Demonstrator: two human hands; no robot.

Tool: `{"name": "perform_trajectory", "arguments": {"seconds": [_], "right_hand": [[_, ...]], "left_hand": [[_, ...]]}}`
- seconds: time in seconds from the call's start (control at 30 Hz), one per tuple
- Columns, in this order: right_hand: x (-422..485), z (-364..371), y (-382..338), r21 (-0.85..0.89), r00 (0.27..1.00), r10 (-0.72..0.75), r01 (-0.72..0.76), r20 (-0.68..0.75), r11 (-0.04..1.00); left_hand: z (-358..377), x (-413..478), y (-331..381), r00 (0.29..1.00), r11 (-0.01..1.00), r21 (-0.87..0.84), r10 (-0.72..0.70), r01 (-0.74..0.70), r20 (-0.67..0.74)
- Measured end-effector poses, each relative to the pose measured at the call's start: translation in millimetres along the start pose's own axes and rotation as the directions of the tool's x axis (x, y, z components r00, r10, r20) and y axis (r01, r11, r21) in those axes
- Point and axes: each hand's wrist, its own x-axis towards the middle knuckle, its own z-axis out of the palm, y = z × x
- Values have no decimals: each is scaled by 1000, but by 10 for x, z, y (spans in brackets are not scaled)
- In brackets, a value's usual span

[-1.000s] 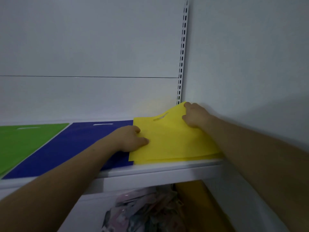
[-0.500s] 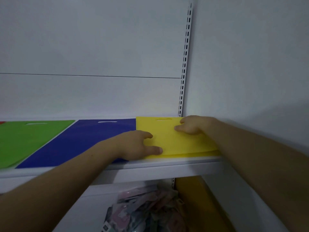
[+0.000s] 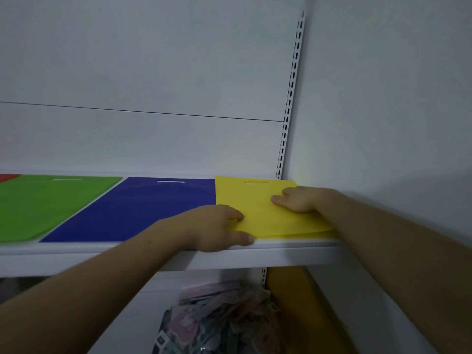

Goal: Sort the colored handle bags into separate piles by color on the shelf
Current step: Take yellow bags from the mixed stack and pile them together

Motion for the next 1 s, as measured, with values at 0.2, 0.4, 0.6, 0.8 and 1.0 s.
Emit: {"name": "perform_trajectory", "arguments": {"seconds": [0.2, 0.4, 0.6, 0.8, 1.0], "right_hand": [[10, 117, 31, 51, 999, 12, -9, -53, 999], [6, 128, 41, 54, 998, 18, -15, -53, 998], [-11, 55, -12, 47, 999, 9, -7, -39, 999], [-35, 61, -114, 46, 999, -34, 35, -8, 998], [-35, 71, -124, 30, 999, -34, 34, -2, 999]], "left_hand": [[14, -7, 5, 1000, 1000, -12, 1, -2, -32], [0, -48, 18, 1000, 1000, -21, -3, 2, -30], [-135, -37, -182, 990, 989, -95, -119, 111, -78], [-107, 55, -481, 955, 942, 188, -293, 280, 46], [-98, 97, -507, 951, 942, 144, -309, 302, 27]]}}
